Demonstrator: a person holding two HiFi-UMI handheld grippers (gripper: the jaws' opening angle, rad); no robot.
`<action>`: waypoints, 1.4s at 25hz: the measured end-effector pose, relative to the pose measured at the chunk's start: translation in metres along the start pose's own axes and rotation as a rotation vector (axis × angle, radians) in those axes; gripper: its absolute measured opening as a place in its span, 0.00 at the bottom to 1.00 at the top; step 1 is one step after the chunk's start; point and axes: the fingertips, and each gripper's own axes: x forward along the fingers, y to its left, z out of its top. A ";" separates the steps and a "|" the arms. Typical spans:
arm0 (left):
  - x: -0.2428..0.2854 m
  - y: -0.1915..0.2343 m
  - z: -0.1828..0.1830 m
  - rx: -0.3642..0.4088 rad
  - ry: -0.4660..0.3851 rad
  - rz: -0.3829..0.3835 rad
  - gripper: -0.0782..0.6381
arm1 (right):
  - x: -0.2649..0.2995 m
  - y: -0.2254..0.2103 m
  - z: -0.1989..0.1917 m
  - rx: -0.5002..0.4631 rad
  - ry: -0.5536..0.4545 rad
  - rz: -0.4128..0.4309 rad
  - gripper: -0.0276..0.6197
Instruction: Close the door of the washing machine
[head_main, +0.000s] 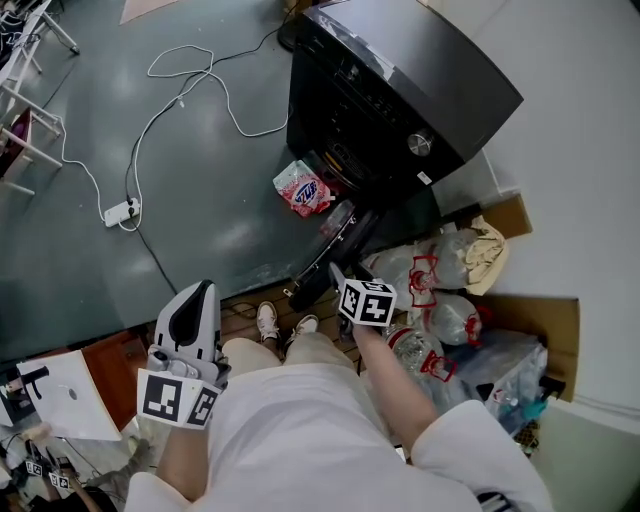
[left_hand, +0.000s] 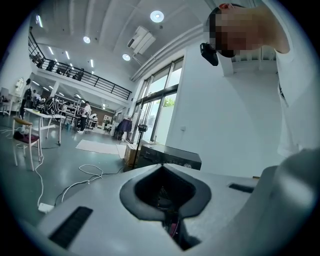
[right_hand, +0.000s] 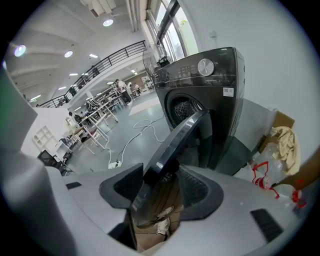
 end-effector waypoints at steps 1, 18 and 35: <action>0.002 0.002 0.000 -0.003 -0.002 0.000 0.12 | 0.002 0.002 0.002 0.011 0.000 0.001 0.38; 0.028 0.040 0.009 -0.041 -0.023 -0.017 0.12 | 0.044 0.043 0.034 0.105 0.019 0.045 0.37; 0.031 0.087 0.008 -0.073 -0.011 0.058 0.12 | 0.072 0.089 0.095 -0.363 0.016 -0.008 0.34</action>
